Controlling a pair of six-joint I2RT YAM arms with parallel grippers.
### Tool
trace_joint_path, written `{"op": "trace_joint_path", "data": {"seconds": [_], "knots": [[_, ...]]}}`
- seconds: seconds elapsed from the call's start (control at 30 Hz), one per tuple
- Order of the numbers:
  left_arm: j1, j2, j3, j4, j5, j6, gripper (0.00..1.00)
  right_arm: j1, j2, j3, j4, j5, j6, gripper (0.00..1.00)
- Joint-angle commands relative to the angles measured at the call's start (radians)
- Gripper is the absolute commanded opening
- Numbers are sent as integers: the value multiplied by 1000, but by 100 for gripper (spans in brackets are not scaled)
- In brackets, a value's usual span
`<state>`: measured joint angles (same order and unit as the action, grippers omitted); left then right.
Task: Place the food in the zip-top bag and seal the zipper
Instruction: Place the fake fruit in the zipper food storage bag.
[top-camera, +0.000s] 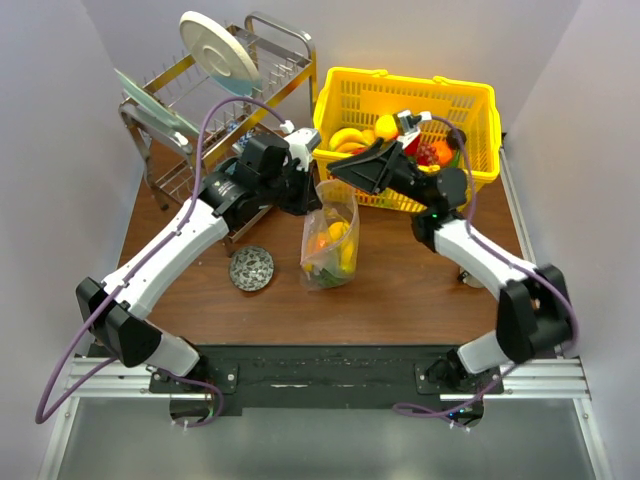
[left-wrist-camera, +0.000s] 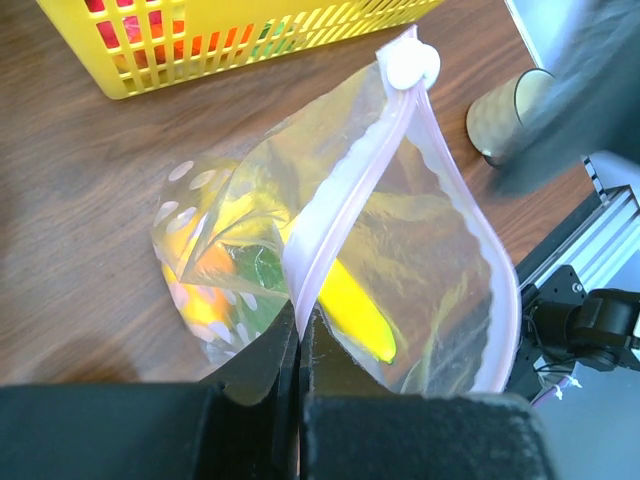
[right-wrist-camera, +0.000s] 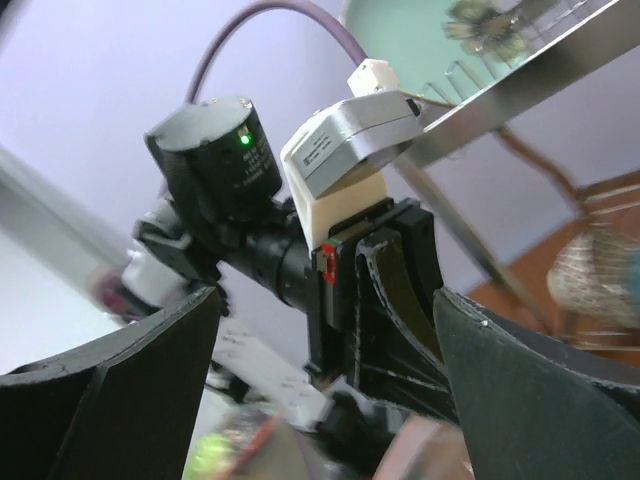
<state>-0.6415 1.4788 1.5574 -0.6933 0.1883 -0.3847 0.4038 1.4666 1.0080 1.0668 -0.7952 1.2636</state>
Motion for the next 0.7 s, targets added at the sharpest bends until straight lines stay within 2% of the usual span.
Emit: {"op": "trace_joint_path", "data": {"seconds": [0.0, 0.03, 0.07, 0.1, 0.13, 0.2, 0.33, 0.4, 0.57, 0.67], "knots": [[9, -38, -5, 28, -12, 1, 0, 0, -204, 104, -748, 129, -516, 94], [9, -37, -7, 31, -9, 3, 0, -2, -224, 160, -846, 160, -650, 94], [8, -37, -10, 32, -6, 3, 0, 0, -245, 191, -931, 189, -709, 95], [8, -35, -13, 37, -3, 7, 0, 0, -252, 225, -1102, 276, -771, 95], [8, -37, -14, 37, -3, 7, 0, 0, -255, 295, -1172, 315, -882, 95], [8, -35, -19, 37, -3, 13, 0, -2, -243, 360, -1342, 408, -976, 96], [8, -40, -22, 32, -16, 18, 0, -11, -166, 551, -1557, 690, -1147, 99], [9, -43, -25, 29, -21, 20, 0, -32, -88, 622, -1655, 731, -1159, 99], [8, -48, -26, 23, -29, 24, 0, -158, 69, 828, -1780, 698, -1130, 99], [8, -49, -25, 20, -38, 26, 0, -186, 188, 969, -1892, 793, -1132, 99]]}}
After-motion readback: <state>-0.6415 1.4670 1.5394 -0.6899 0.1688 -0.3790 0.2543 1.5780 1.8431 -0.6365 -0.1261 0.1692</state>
